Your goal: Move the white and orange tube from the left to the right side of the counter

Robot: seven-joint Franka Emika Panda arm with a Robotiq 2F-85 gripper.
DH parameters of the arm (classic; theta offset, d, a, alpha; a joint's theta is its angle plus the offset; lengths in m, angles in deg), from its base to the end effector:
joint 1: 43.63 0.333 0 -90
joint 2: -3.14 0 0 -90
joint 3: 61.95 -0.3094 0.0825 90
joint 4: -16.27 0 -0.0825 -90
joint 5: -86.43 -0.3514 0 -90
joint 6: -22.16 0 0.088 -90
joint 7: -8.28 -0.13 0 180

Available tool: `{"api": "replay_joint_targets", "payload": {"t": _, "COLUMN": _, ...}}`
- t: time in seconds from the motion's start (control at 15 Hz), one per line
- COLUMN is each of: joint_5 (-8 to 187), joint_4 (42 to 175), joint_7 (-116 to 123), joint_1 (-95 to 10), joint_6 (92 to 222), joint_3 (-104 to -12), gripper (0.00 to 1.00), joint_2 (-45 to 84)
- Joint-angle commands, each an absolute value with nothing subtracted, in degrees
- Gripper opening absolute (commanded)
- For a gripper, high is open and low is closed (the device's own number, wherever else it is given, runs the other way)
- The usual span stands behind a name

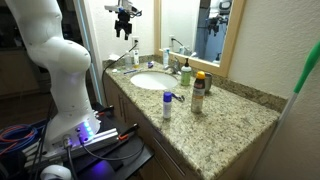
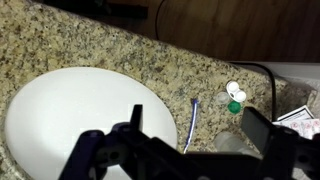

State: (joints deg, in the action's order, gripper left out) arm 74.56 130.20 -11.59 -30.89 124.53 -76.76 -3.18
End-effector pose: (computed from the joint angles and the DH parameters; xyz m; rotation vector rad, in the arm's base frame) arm 0.4180 0.2471 0.4842 -3.0106 -0.1161 0.2343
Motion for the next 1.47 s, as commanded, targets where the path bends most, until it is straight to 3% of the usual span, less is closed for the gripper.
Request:
{"api": "replay_joint_targets", "payload": {"t": 0.0, "joint_5": 74.26, "joint_4": 127.16, "joint_7": -16.01, "joint_1": -30.25, "joint_6": 131.81, "joint_3": -77.70, "gripper": 1.00, "joint_2": 3.80}}
{"api": "replay_joint_targets", "payload": {"t": 0.27, "joint_5": 80.38, "joint_4": 119.28, "joint_7": -24.20, "joint_1": -27.77, "joint_6": 139.30, "joint_3": -78.32, "gripper": 1.00, "joint_2": 12.34}}
{"api": "replay_joint_targets", "payload": {"t": 0.87, "joint_5": 86.64, "joint_4": 113.79, "joint_7": -29.51, "joint_1": -24.27, "joint_6": 135.79, "joint_3": -76.73, "gripper": 1.00, "joint_2": 18.66}}
{"api": "replay_joint_targets", "payload": {"t": 1.4, "joint_5": 102.26, "joint_4": 101.03, "joint_7": -41.90, "joint_1": -15.33, "joint_6": 149.47, "joint_3": -72.13, "gripper": 1.00, "joint_2": 31.84}}
